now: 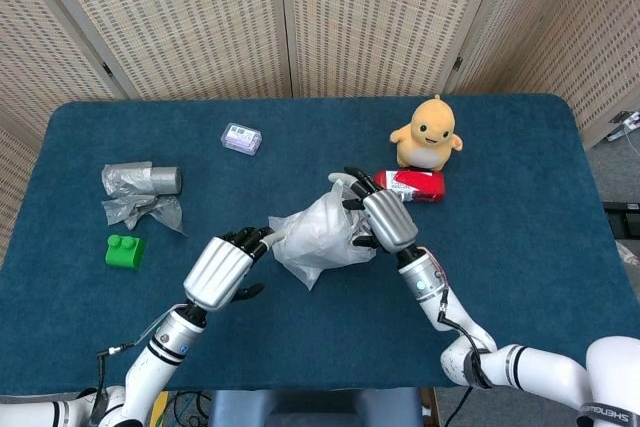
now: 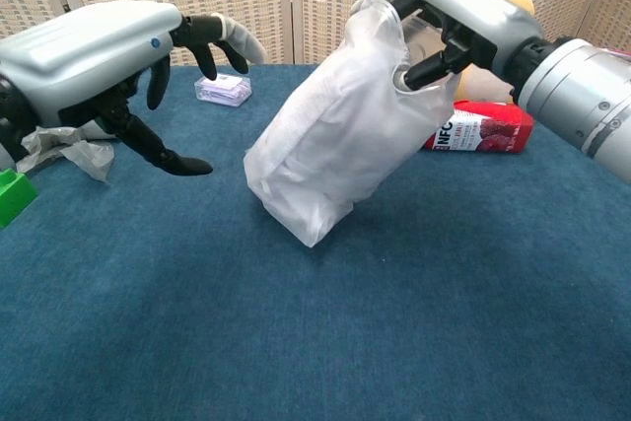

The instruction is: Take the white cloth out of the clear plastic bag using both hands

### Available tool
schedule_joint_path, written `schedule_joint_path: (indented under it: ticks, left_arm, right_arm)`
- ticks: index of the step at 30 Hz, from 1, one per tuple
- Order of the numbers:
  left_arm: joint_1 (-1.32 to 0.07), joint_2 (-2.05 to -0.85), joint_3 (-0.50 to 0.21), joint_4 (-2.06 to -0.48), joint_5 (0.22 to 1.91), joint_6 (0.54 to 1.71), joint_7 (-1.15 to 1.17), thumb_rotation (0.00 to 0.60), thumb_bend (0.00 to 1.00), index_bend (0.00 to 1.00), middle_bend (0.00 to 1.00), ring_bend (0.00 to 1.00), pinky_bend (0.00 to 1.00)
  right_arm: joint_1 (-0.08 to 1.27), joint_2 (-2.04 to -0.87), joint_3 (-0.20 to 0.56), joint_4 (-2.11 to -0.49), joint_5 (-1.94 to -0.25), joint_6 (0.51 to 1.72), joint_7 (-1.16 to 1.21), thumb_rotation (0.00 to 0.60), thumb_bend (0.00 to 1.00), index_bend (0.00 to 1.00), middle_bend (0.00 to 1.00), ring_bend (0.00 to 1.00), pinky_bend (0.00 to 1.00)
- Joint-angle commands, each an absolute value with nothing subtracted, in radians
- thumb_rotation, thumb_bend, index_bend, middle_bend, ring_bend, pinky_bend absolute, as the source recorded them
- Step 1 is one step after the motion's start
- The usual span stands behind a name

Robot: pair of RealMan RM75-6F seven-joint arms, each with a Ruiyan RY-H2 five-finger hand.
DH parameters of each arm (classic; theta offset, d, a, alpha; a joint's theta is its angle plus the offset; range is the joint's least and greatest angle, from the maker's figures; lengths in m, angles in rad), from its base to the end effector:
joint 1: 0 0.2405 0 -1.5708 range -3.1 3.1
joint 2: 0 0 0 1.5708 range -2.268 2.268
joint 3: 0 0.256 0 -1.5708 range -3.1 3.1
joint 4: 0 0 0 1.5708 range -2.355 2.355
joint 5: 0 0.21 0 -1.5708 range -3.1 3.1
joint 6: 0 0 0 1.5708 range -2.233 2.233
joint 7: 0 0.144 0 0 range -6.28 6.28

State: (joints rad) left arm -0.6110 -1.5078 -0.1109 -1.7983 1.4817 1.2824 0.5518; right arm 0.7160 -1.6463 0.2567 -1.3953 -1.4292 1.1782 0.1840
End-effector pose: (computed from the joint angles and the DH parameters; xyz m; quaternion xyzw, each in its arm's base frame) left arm -0.0906 0.2637 0.0237 -0.7343 -0.2332 -0.4942 0.4027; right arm -0.1025 -0.3447 0.0011 0.6252 -0.4140 0.5932 0.2930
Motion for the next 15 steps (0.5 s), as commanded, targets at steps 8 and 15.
schedule_joint_path:
  ticks: [8,15]
  left_arm:
    - [-0.597,-1.505,-0.108,-1.792,1.483,1.284,0.550,0.600,0.00,0.24,0.28,0.32,0.59]
    - [-0.588,-1.488,-0.105,-1.793,1.482,1.278,0.555,0.600,0.00,0.24,0.28,0.32,0.59]
  right_arm:
    - [0.727,-1.704,0.260,-1.357,-1.431,1.186,0.251,0.600,0.51,0.78,0.21,0.08,0.32]
    - [0.726,-1.744,0.242,-1.275,-1.422,1.166,0.284,0.600,0.51,0.78,0.21,0.08,0.32]
